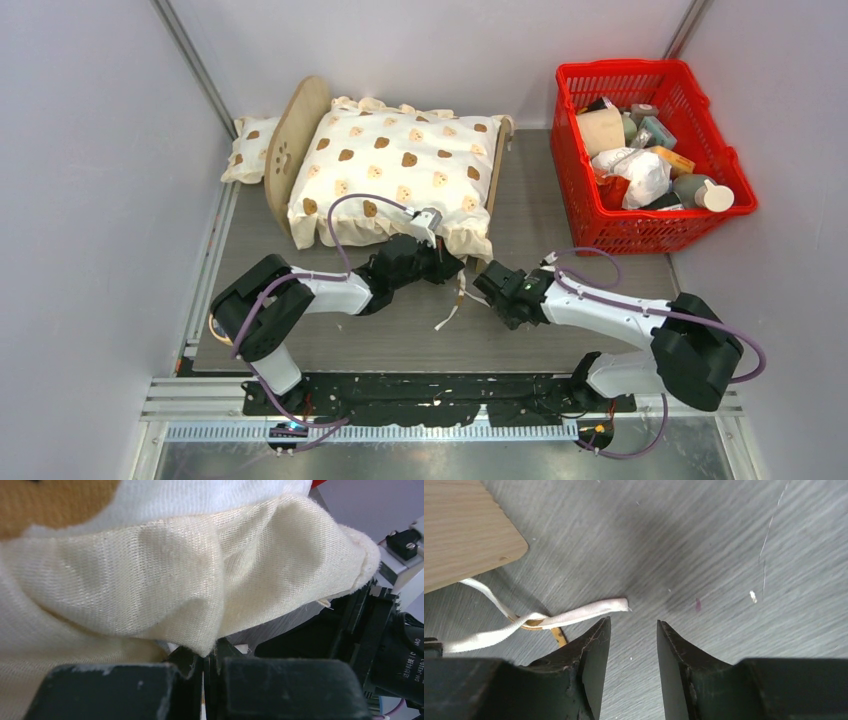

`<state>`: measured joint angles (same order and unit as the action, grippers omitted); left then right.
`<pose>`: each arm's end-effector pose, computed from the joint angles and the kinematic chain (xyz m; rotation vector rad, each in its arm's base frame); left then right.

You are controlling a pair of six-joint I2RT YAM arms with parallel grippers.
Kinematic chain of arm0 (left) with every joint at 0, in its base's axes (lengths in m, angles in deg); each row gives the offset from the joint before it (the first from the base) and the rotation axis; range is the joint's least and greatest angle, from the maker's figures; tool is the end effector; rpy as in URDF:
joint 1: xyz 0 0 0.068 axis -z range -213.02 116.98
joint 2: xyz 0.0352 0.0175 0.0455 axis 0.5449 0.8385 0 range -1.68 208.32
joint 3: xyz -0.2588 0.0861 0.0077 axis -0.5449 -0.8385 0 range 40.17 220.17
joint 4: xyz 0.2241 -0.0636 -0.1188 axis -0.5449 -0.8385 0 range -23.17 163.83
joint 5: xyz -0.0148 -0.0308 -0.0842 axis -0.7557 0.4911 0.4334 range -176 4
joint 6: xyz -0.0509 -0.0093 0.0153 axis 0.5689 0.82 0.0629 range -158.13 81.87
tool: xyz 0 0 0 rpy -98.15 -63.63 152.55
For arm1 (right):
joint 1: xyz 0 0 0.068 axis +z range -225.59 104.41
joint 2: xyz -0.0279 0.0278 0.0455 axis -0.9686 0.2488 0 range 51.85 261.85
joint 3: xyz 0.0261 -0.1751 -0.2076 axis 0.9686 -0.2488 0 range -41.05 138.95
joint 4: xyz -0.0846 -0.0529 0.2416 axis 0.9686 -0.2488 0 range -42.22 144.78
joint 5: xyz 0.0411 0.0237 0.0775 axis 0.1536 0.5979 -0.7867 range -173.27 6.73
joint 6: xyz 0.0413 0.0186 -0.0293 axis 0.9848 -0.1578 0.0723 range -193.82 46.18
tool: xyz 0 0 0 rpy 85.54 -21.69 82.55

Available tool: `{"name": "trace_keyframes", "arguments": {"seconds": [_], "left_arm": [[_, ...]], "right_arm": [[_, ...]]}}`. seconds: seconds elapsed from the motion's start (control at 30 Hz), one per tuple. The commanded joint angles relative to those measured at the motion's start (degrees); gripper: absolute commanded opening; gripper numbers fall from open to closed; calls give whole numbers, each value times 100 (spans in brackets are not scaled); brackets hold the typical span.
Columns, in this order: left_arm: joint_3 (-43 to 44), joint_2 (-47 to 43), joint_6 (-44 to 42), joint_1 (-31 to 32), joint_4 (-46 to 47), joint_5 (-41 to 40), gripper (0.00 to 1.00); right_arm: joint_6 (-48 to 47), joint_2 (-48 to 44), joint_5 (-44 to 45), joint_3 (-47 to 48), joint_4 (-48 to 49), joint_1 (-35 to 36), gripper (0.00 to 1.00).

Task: Set up the pet bed

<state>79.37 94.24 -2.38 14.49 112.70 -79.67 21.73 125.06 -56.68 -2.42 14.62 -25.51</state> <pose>0.2240 -0.2504 0.1706 0.2896 2.0132 -1.0673 0.1453 0.1487 0.1745 1.0883 2.3828 0.1522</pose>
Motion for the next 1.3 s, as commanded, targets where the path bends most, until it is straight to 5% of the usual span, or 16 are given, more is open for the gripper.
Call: {"name": "trace_keyframes", "arguments": {"seconds": [0.0,0.6,0.67,0.8,0.9,1.1,1.27], "left_arm": [[20,61,27,-31,254,106,0],[-204,276,46,-131,782,216,0],[-255,313,61,-145,876,245,0],[-284,417,94,-154,1021,293,0],[-304,463,127,-154,1105,319,0],[-317,298,33,-154,933,283,0],[-323,237,-2,-151,828,224,0]], "right_arm": [[1011,15,-549,-3,-1,-117,47],[1238,1168,-1341,484,224,-702,47],[1211,1323,-1499,432,386,-750,42],[1138,1301,-1527,157,790,-794,11],[816,1201,-1065,89,902,-809,5],[-1952,721,504,223,1789,-813,5],[-4996,216,16,-324,4101,-799,5]]}}
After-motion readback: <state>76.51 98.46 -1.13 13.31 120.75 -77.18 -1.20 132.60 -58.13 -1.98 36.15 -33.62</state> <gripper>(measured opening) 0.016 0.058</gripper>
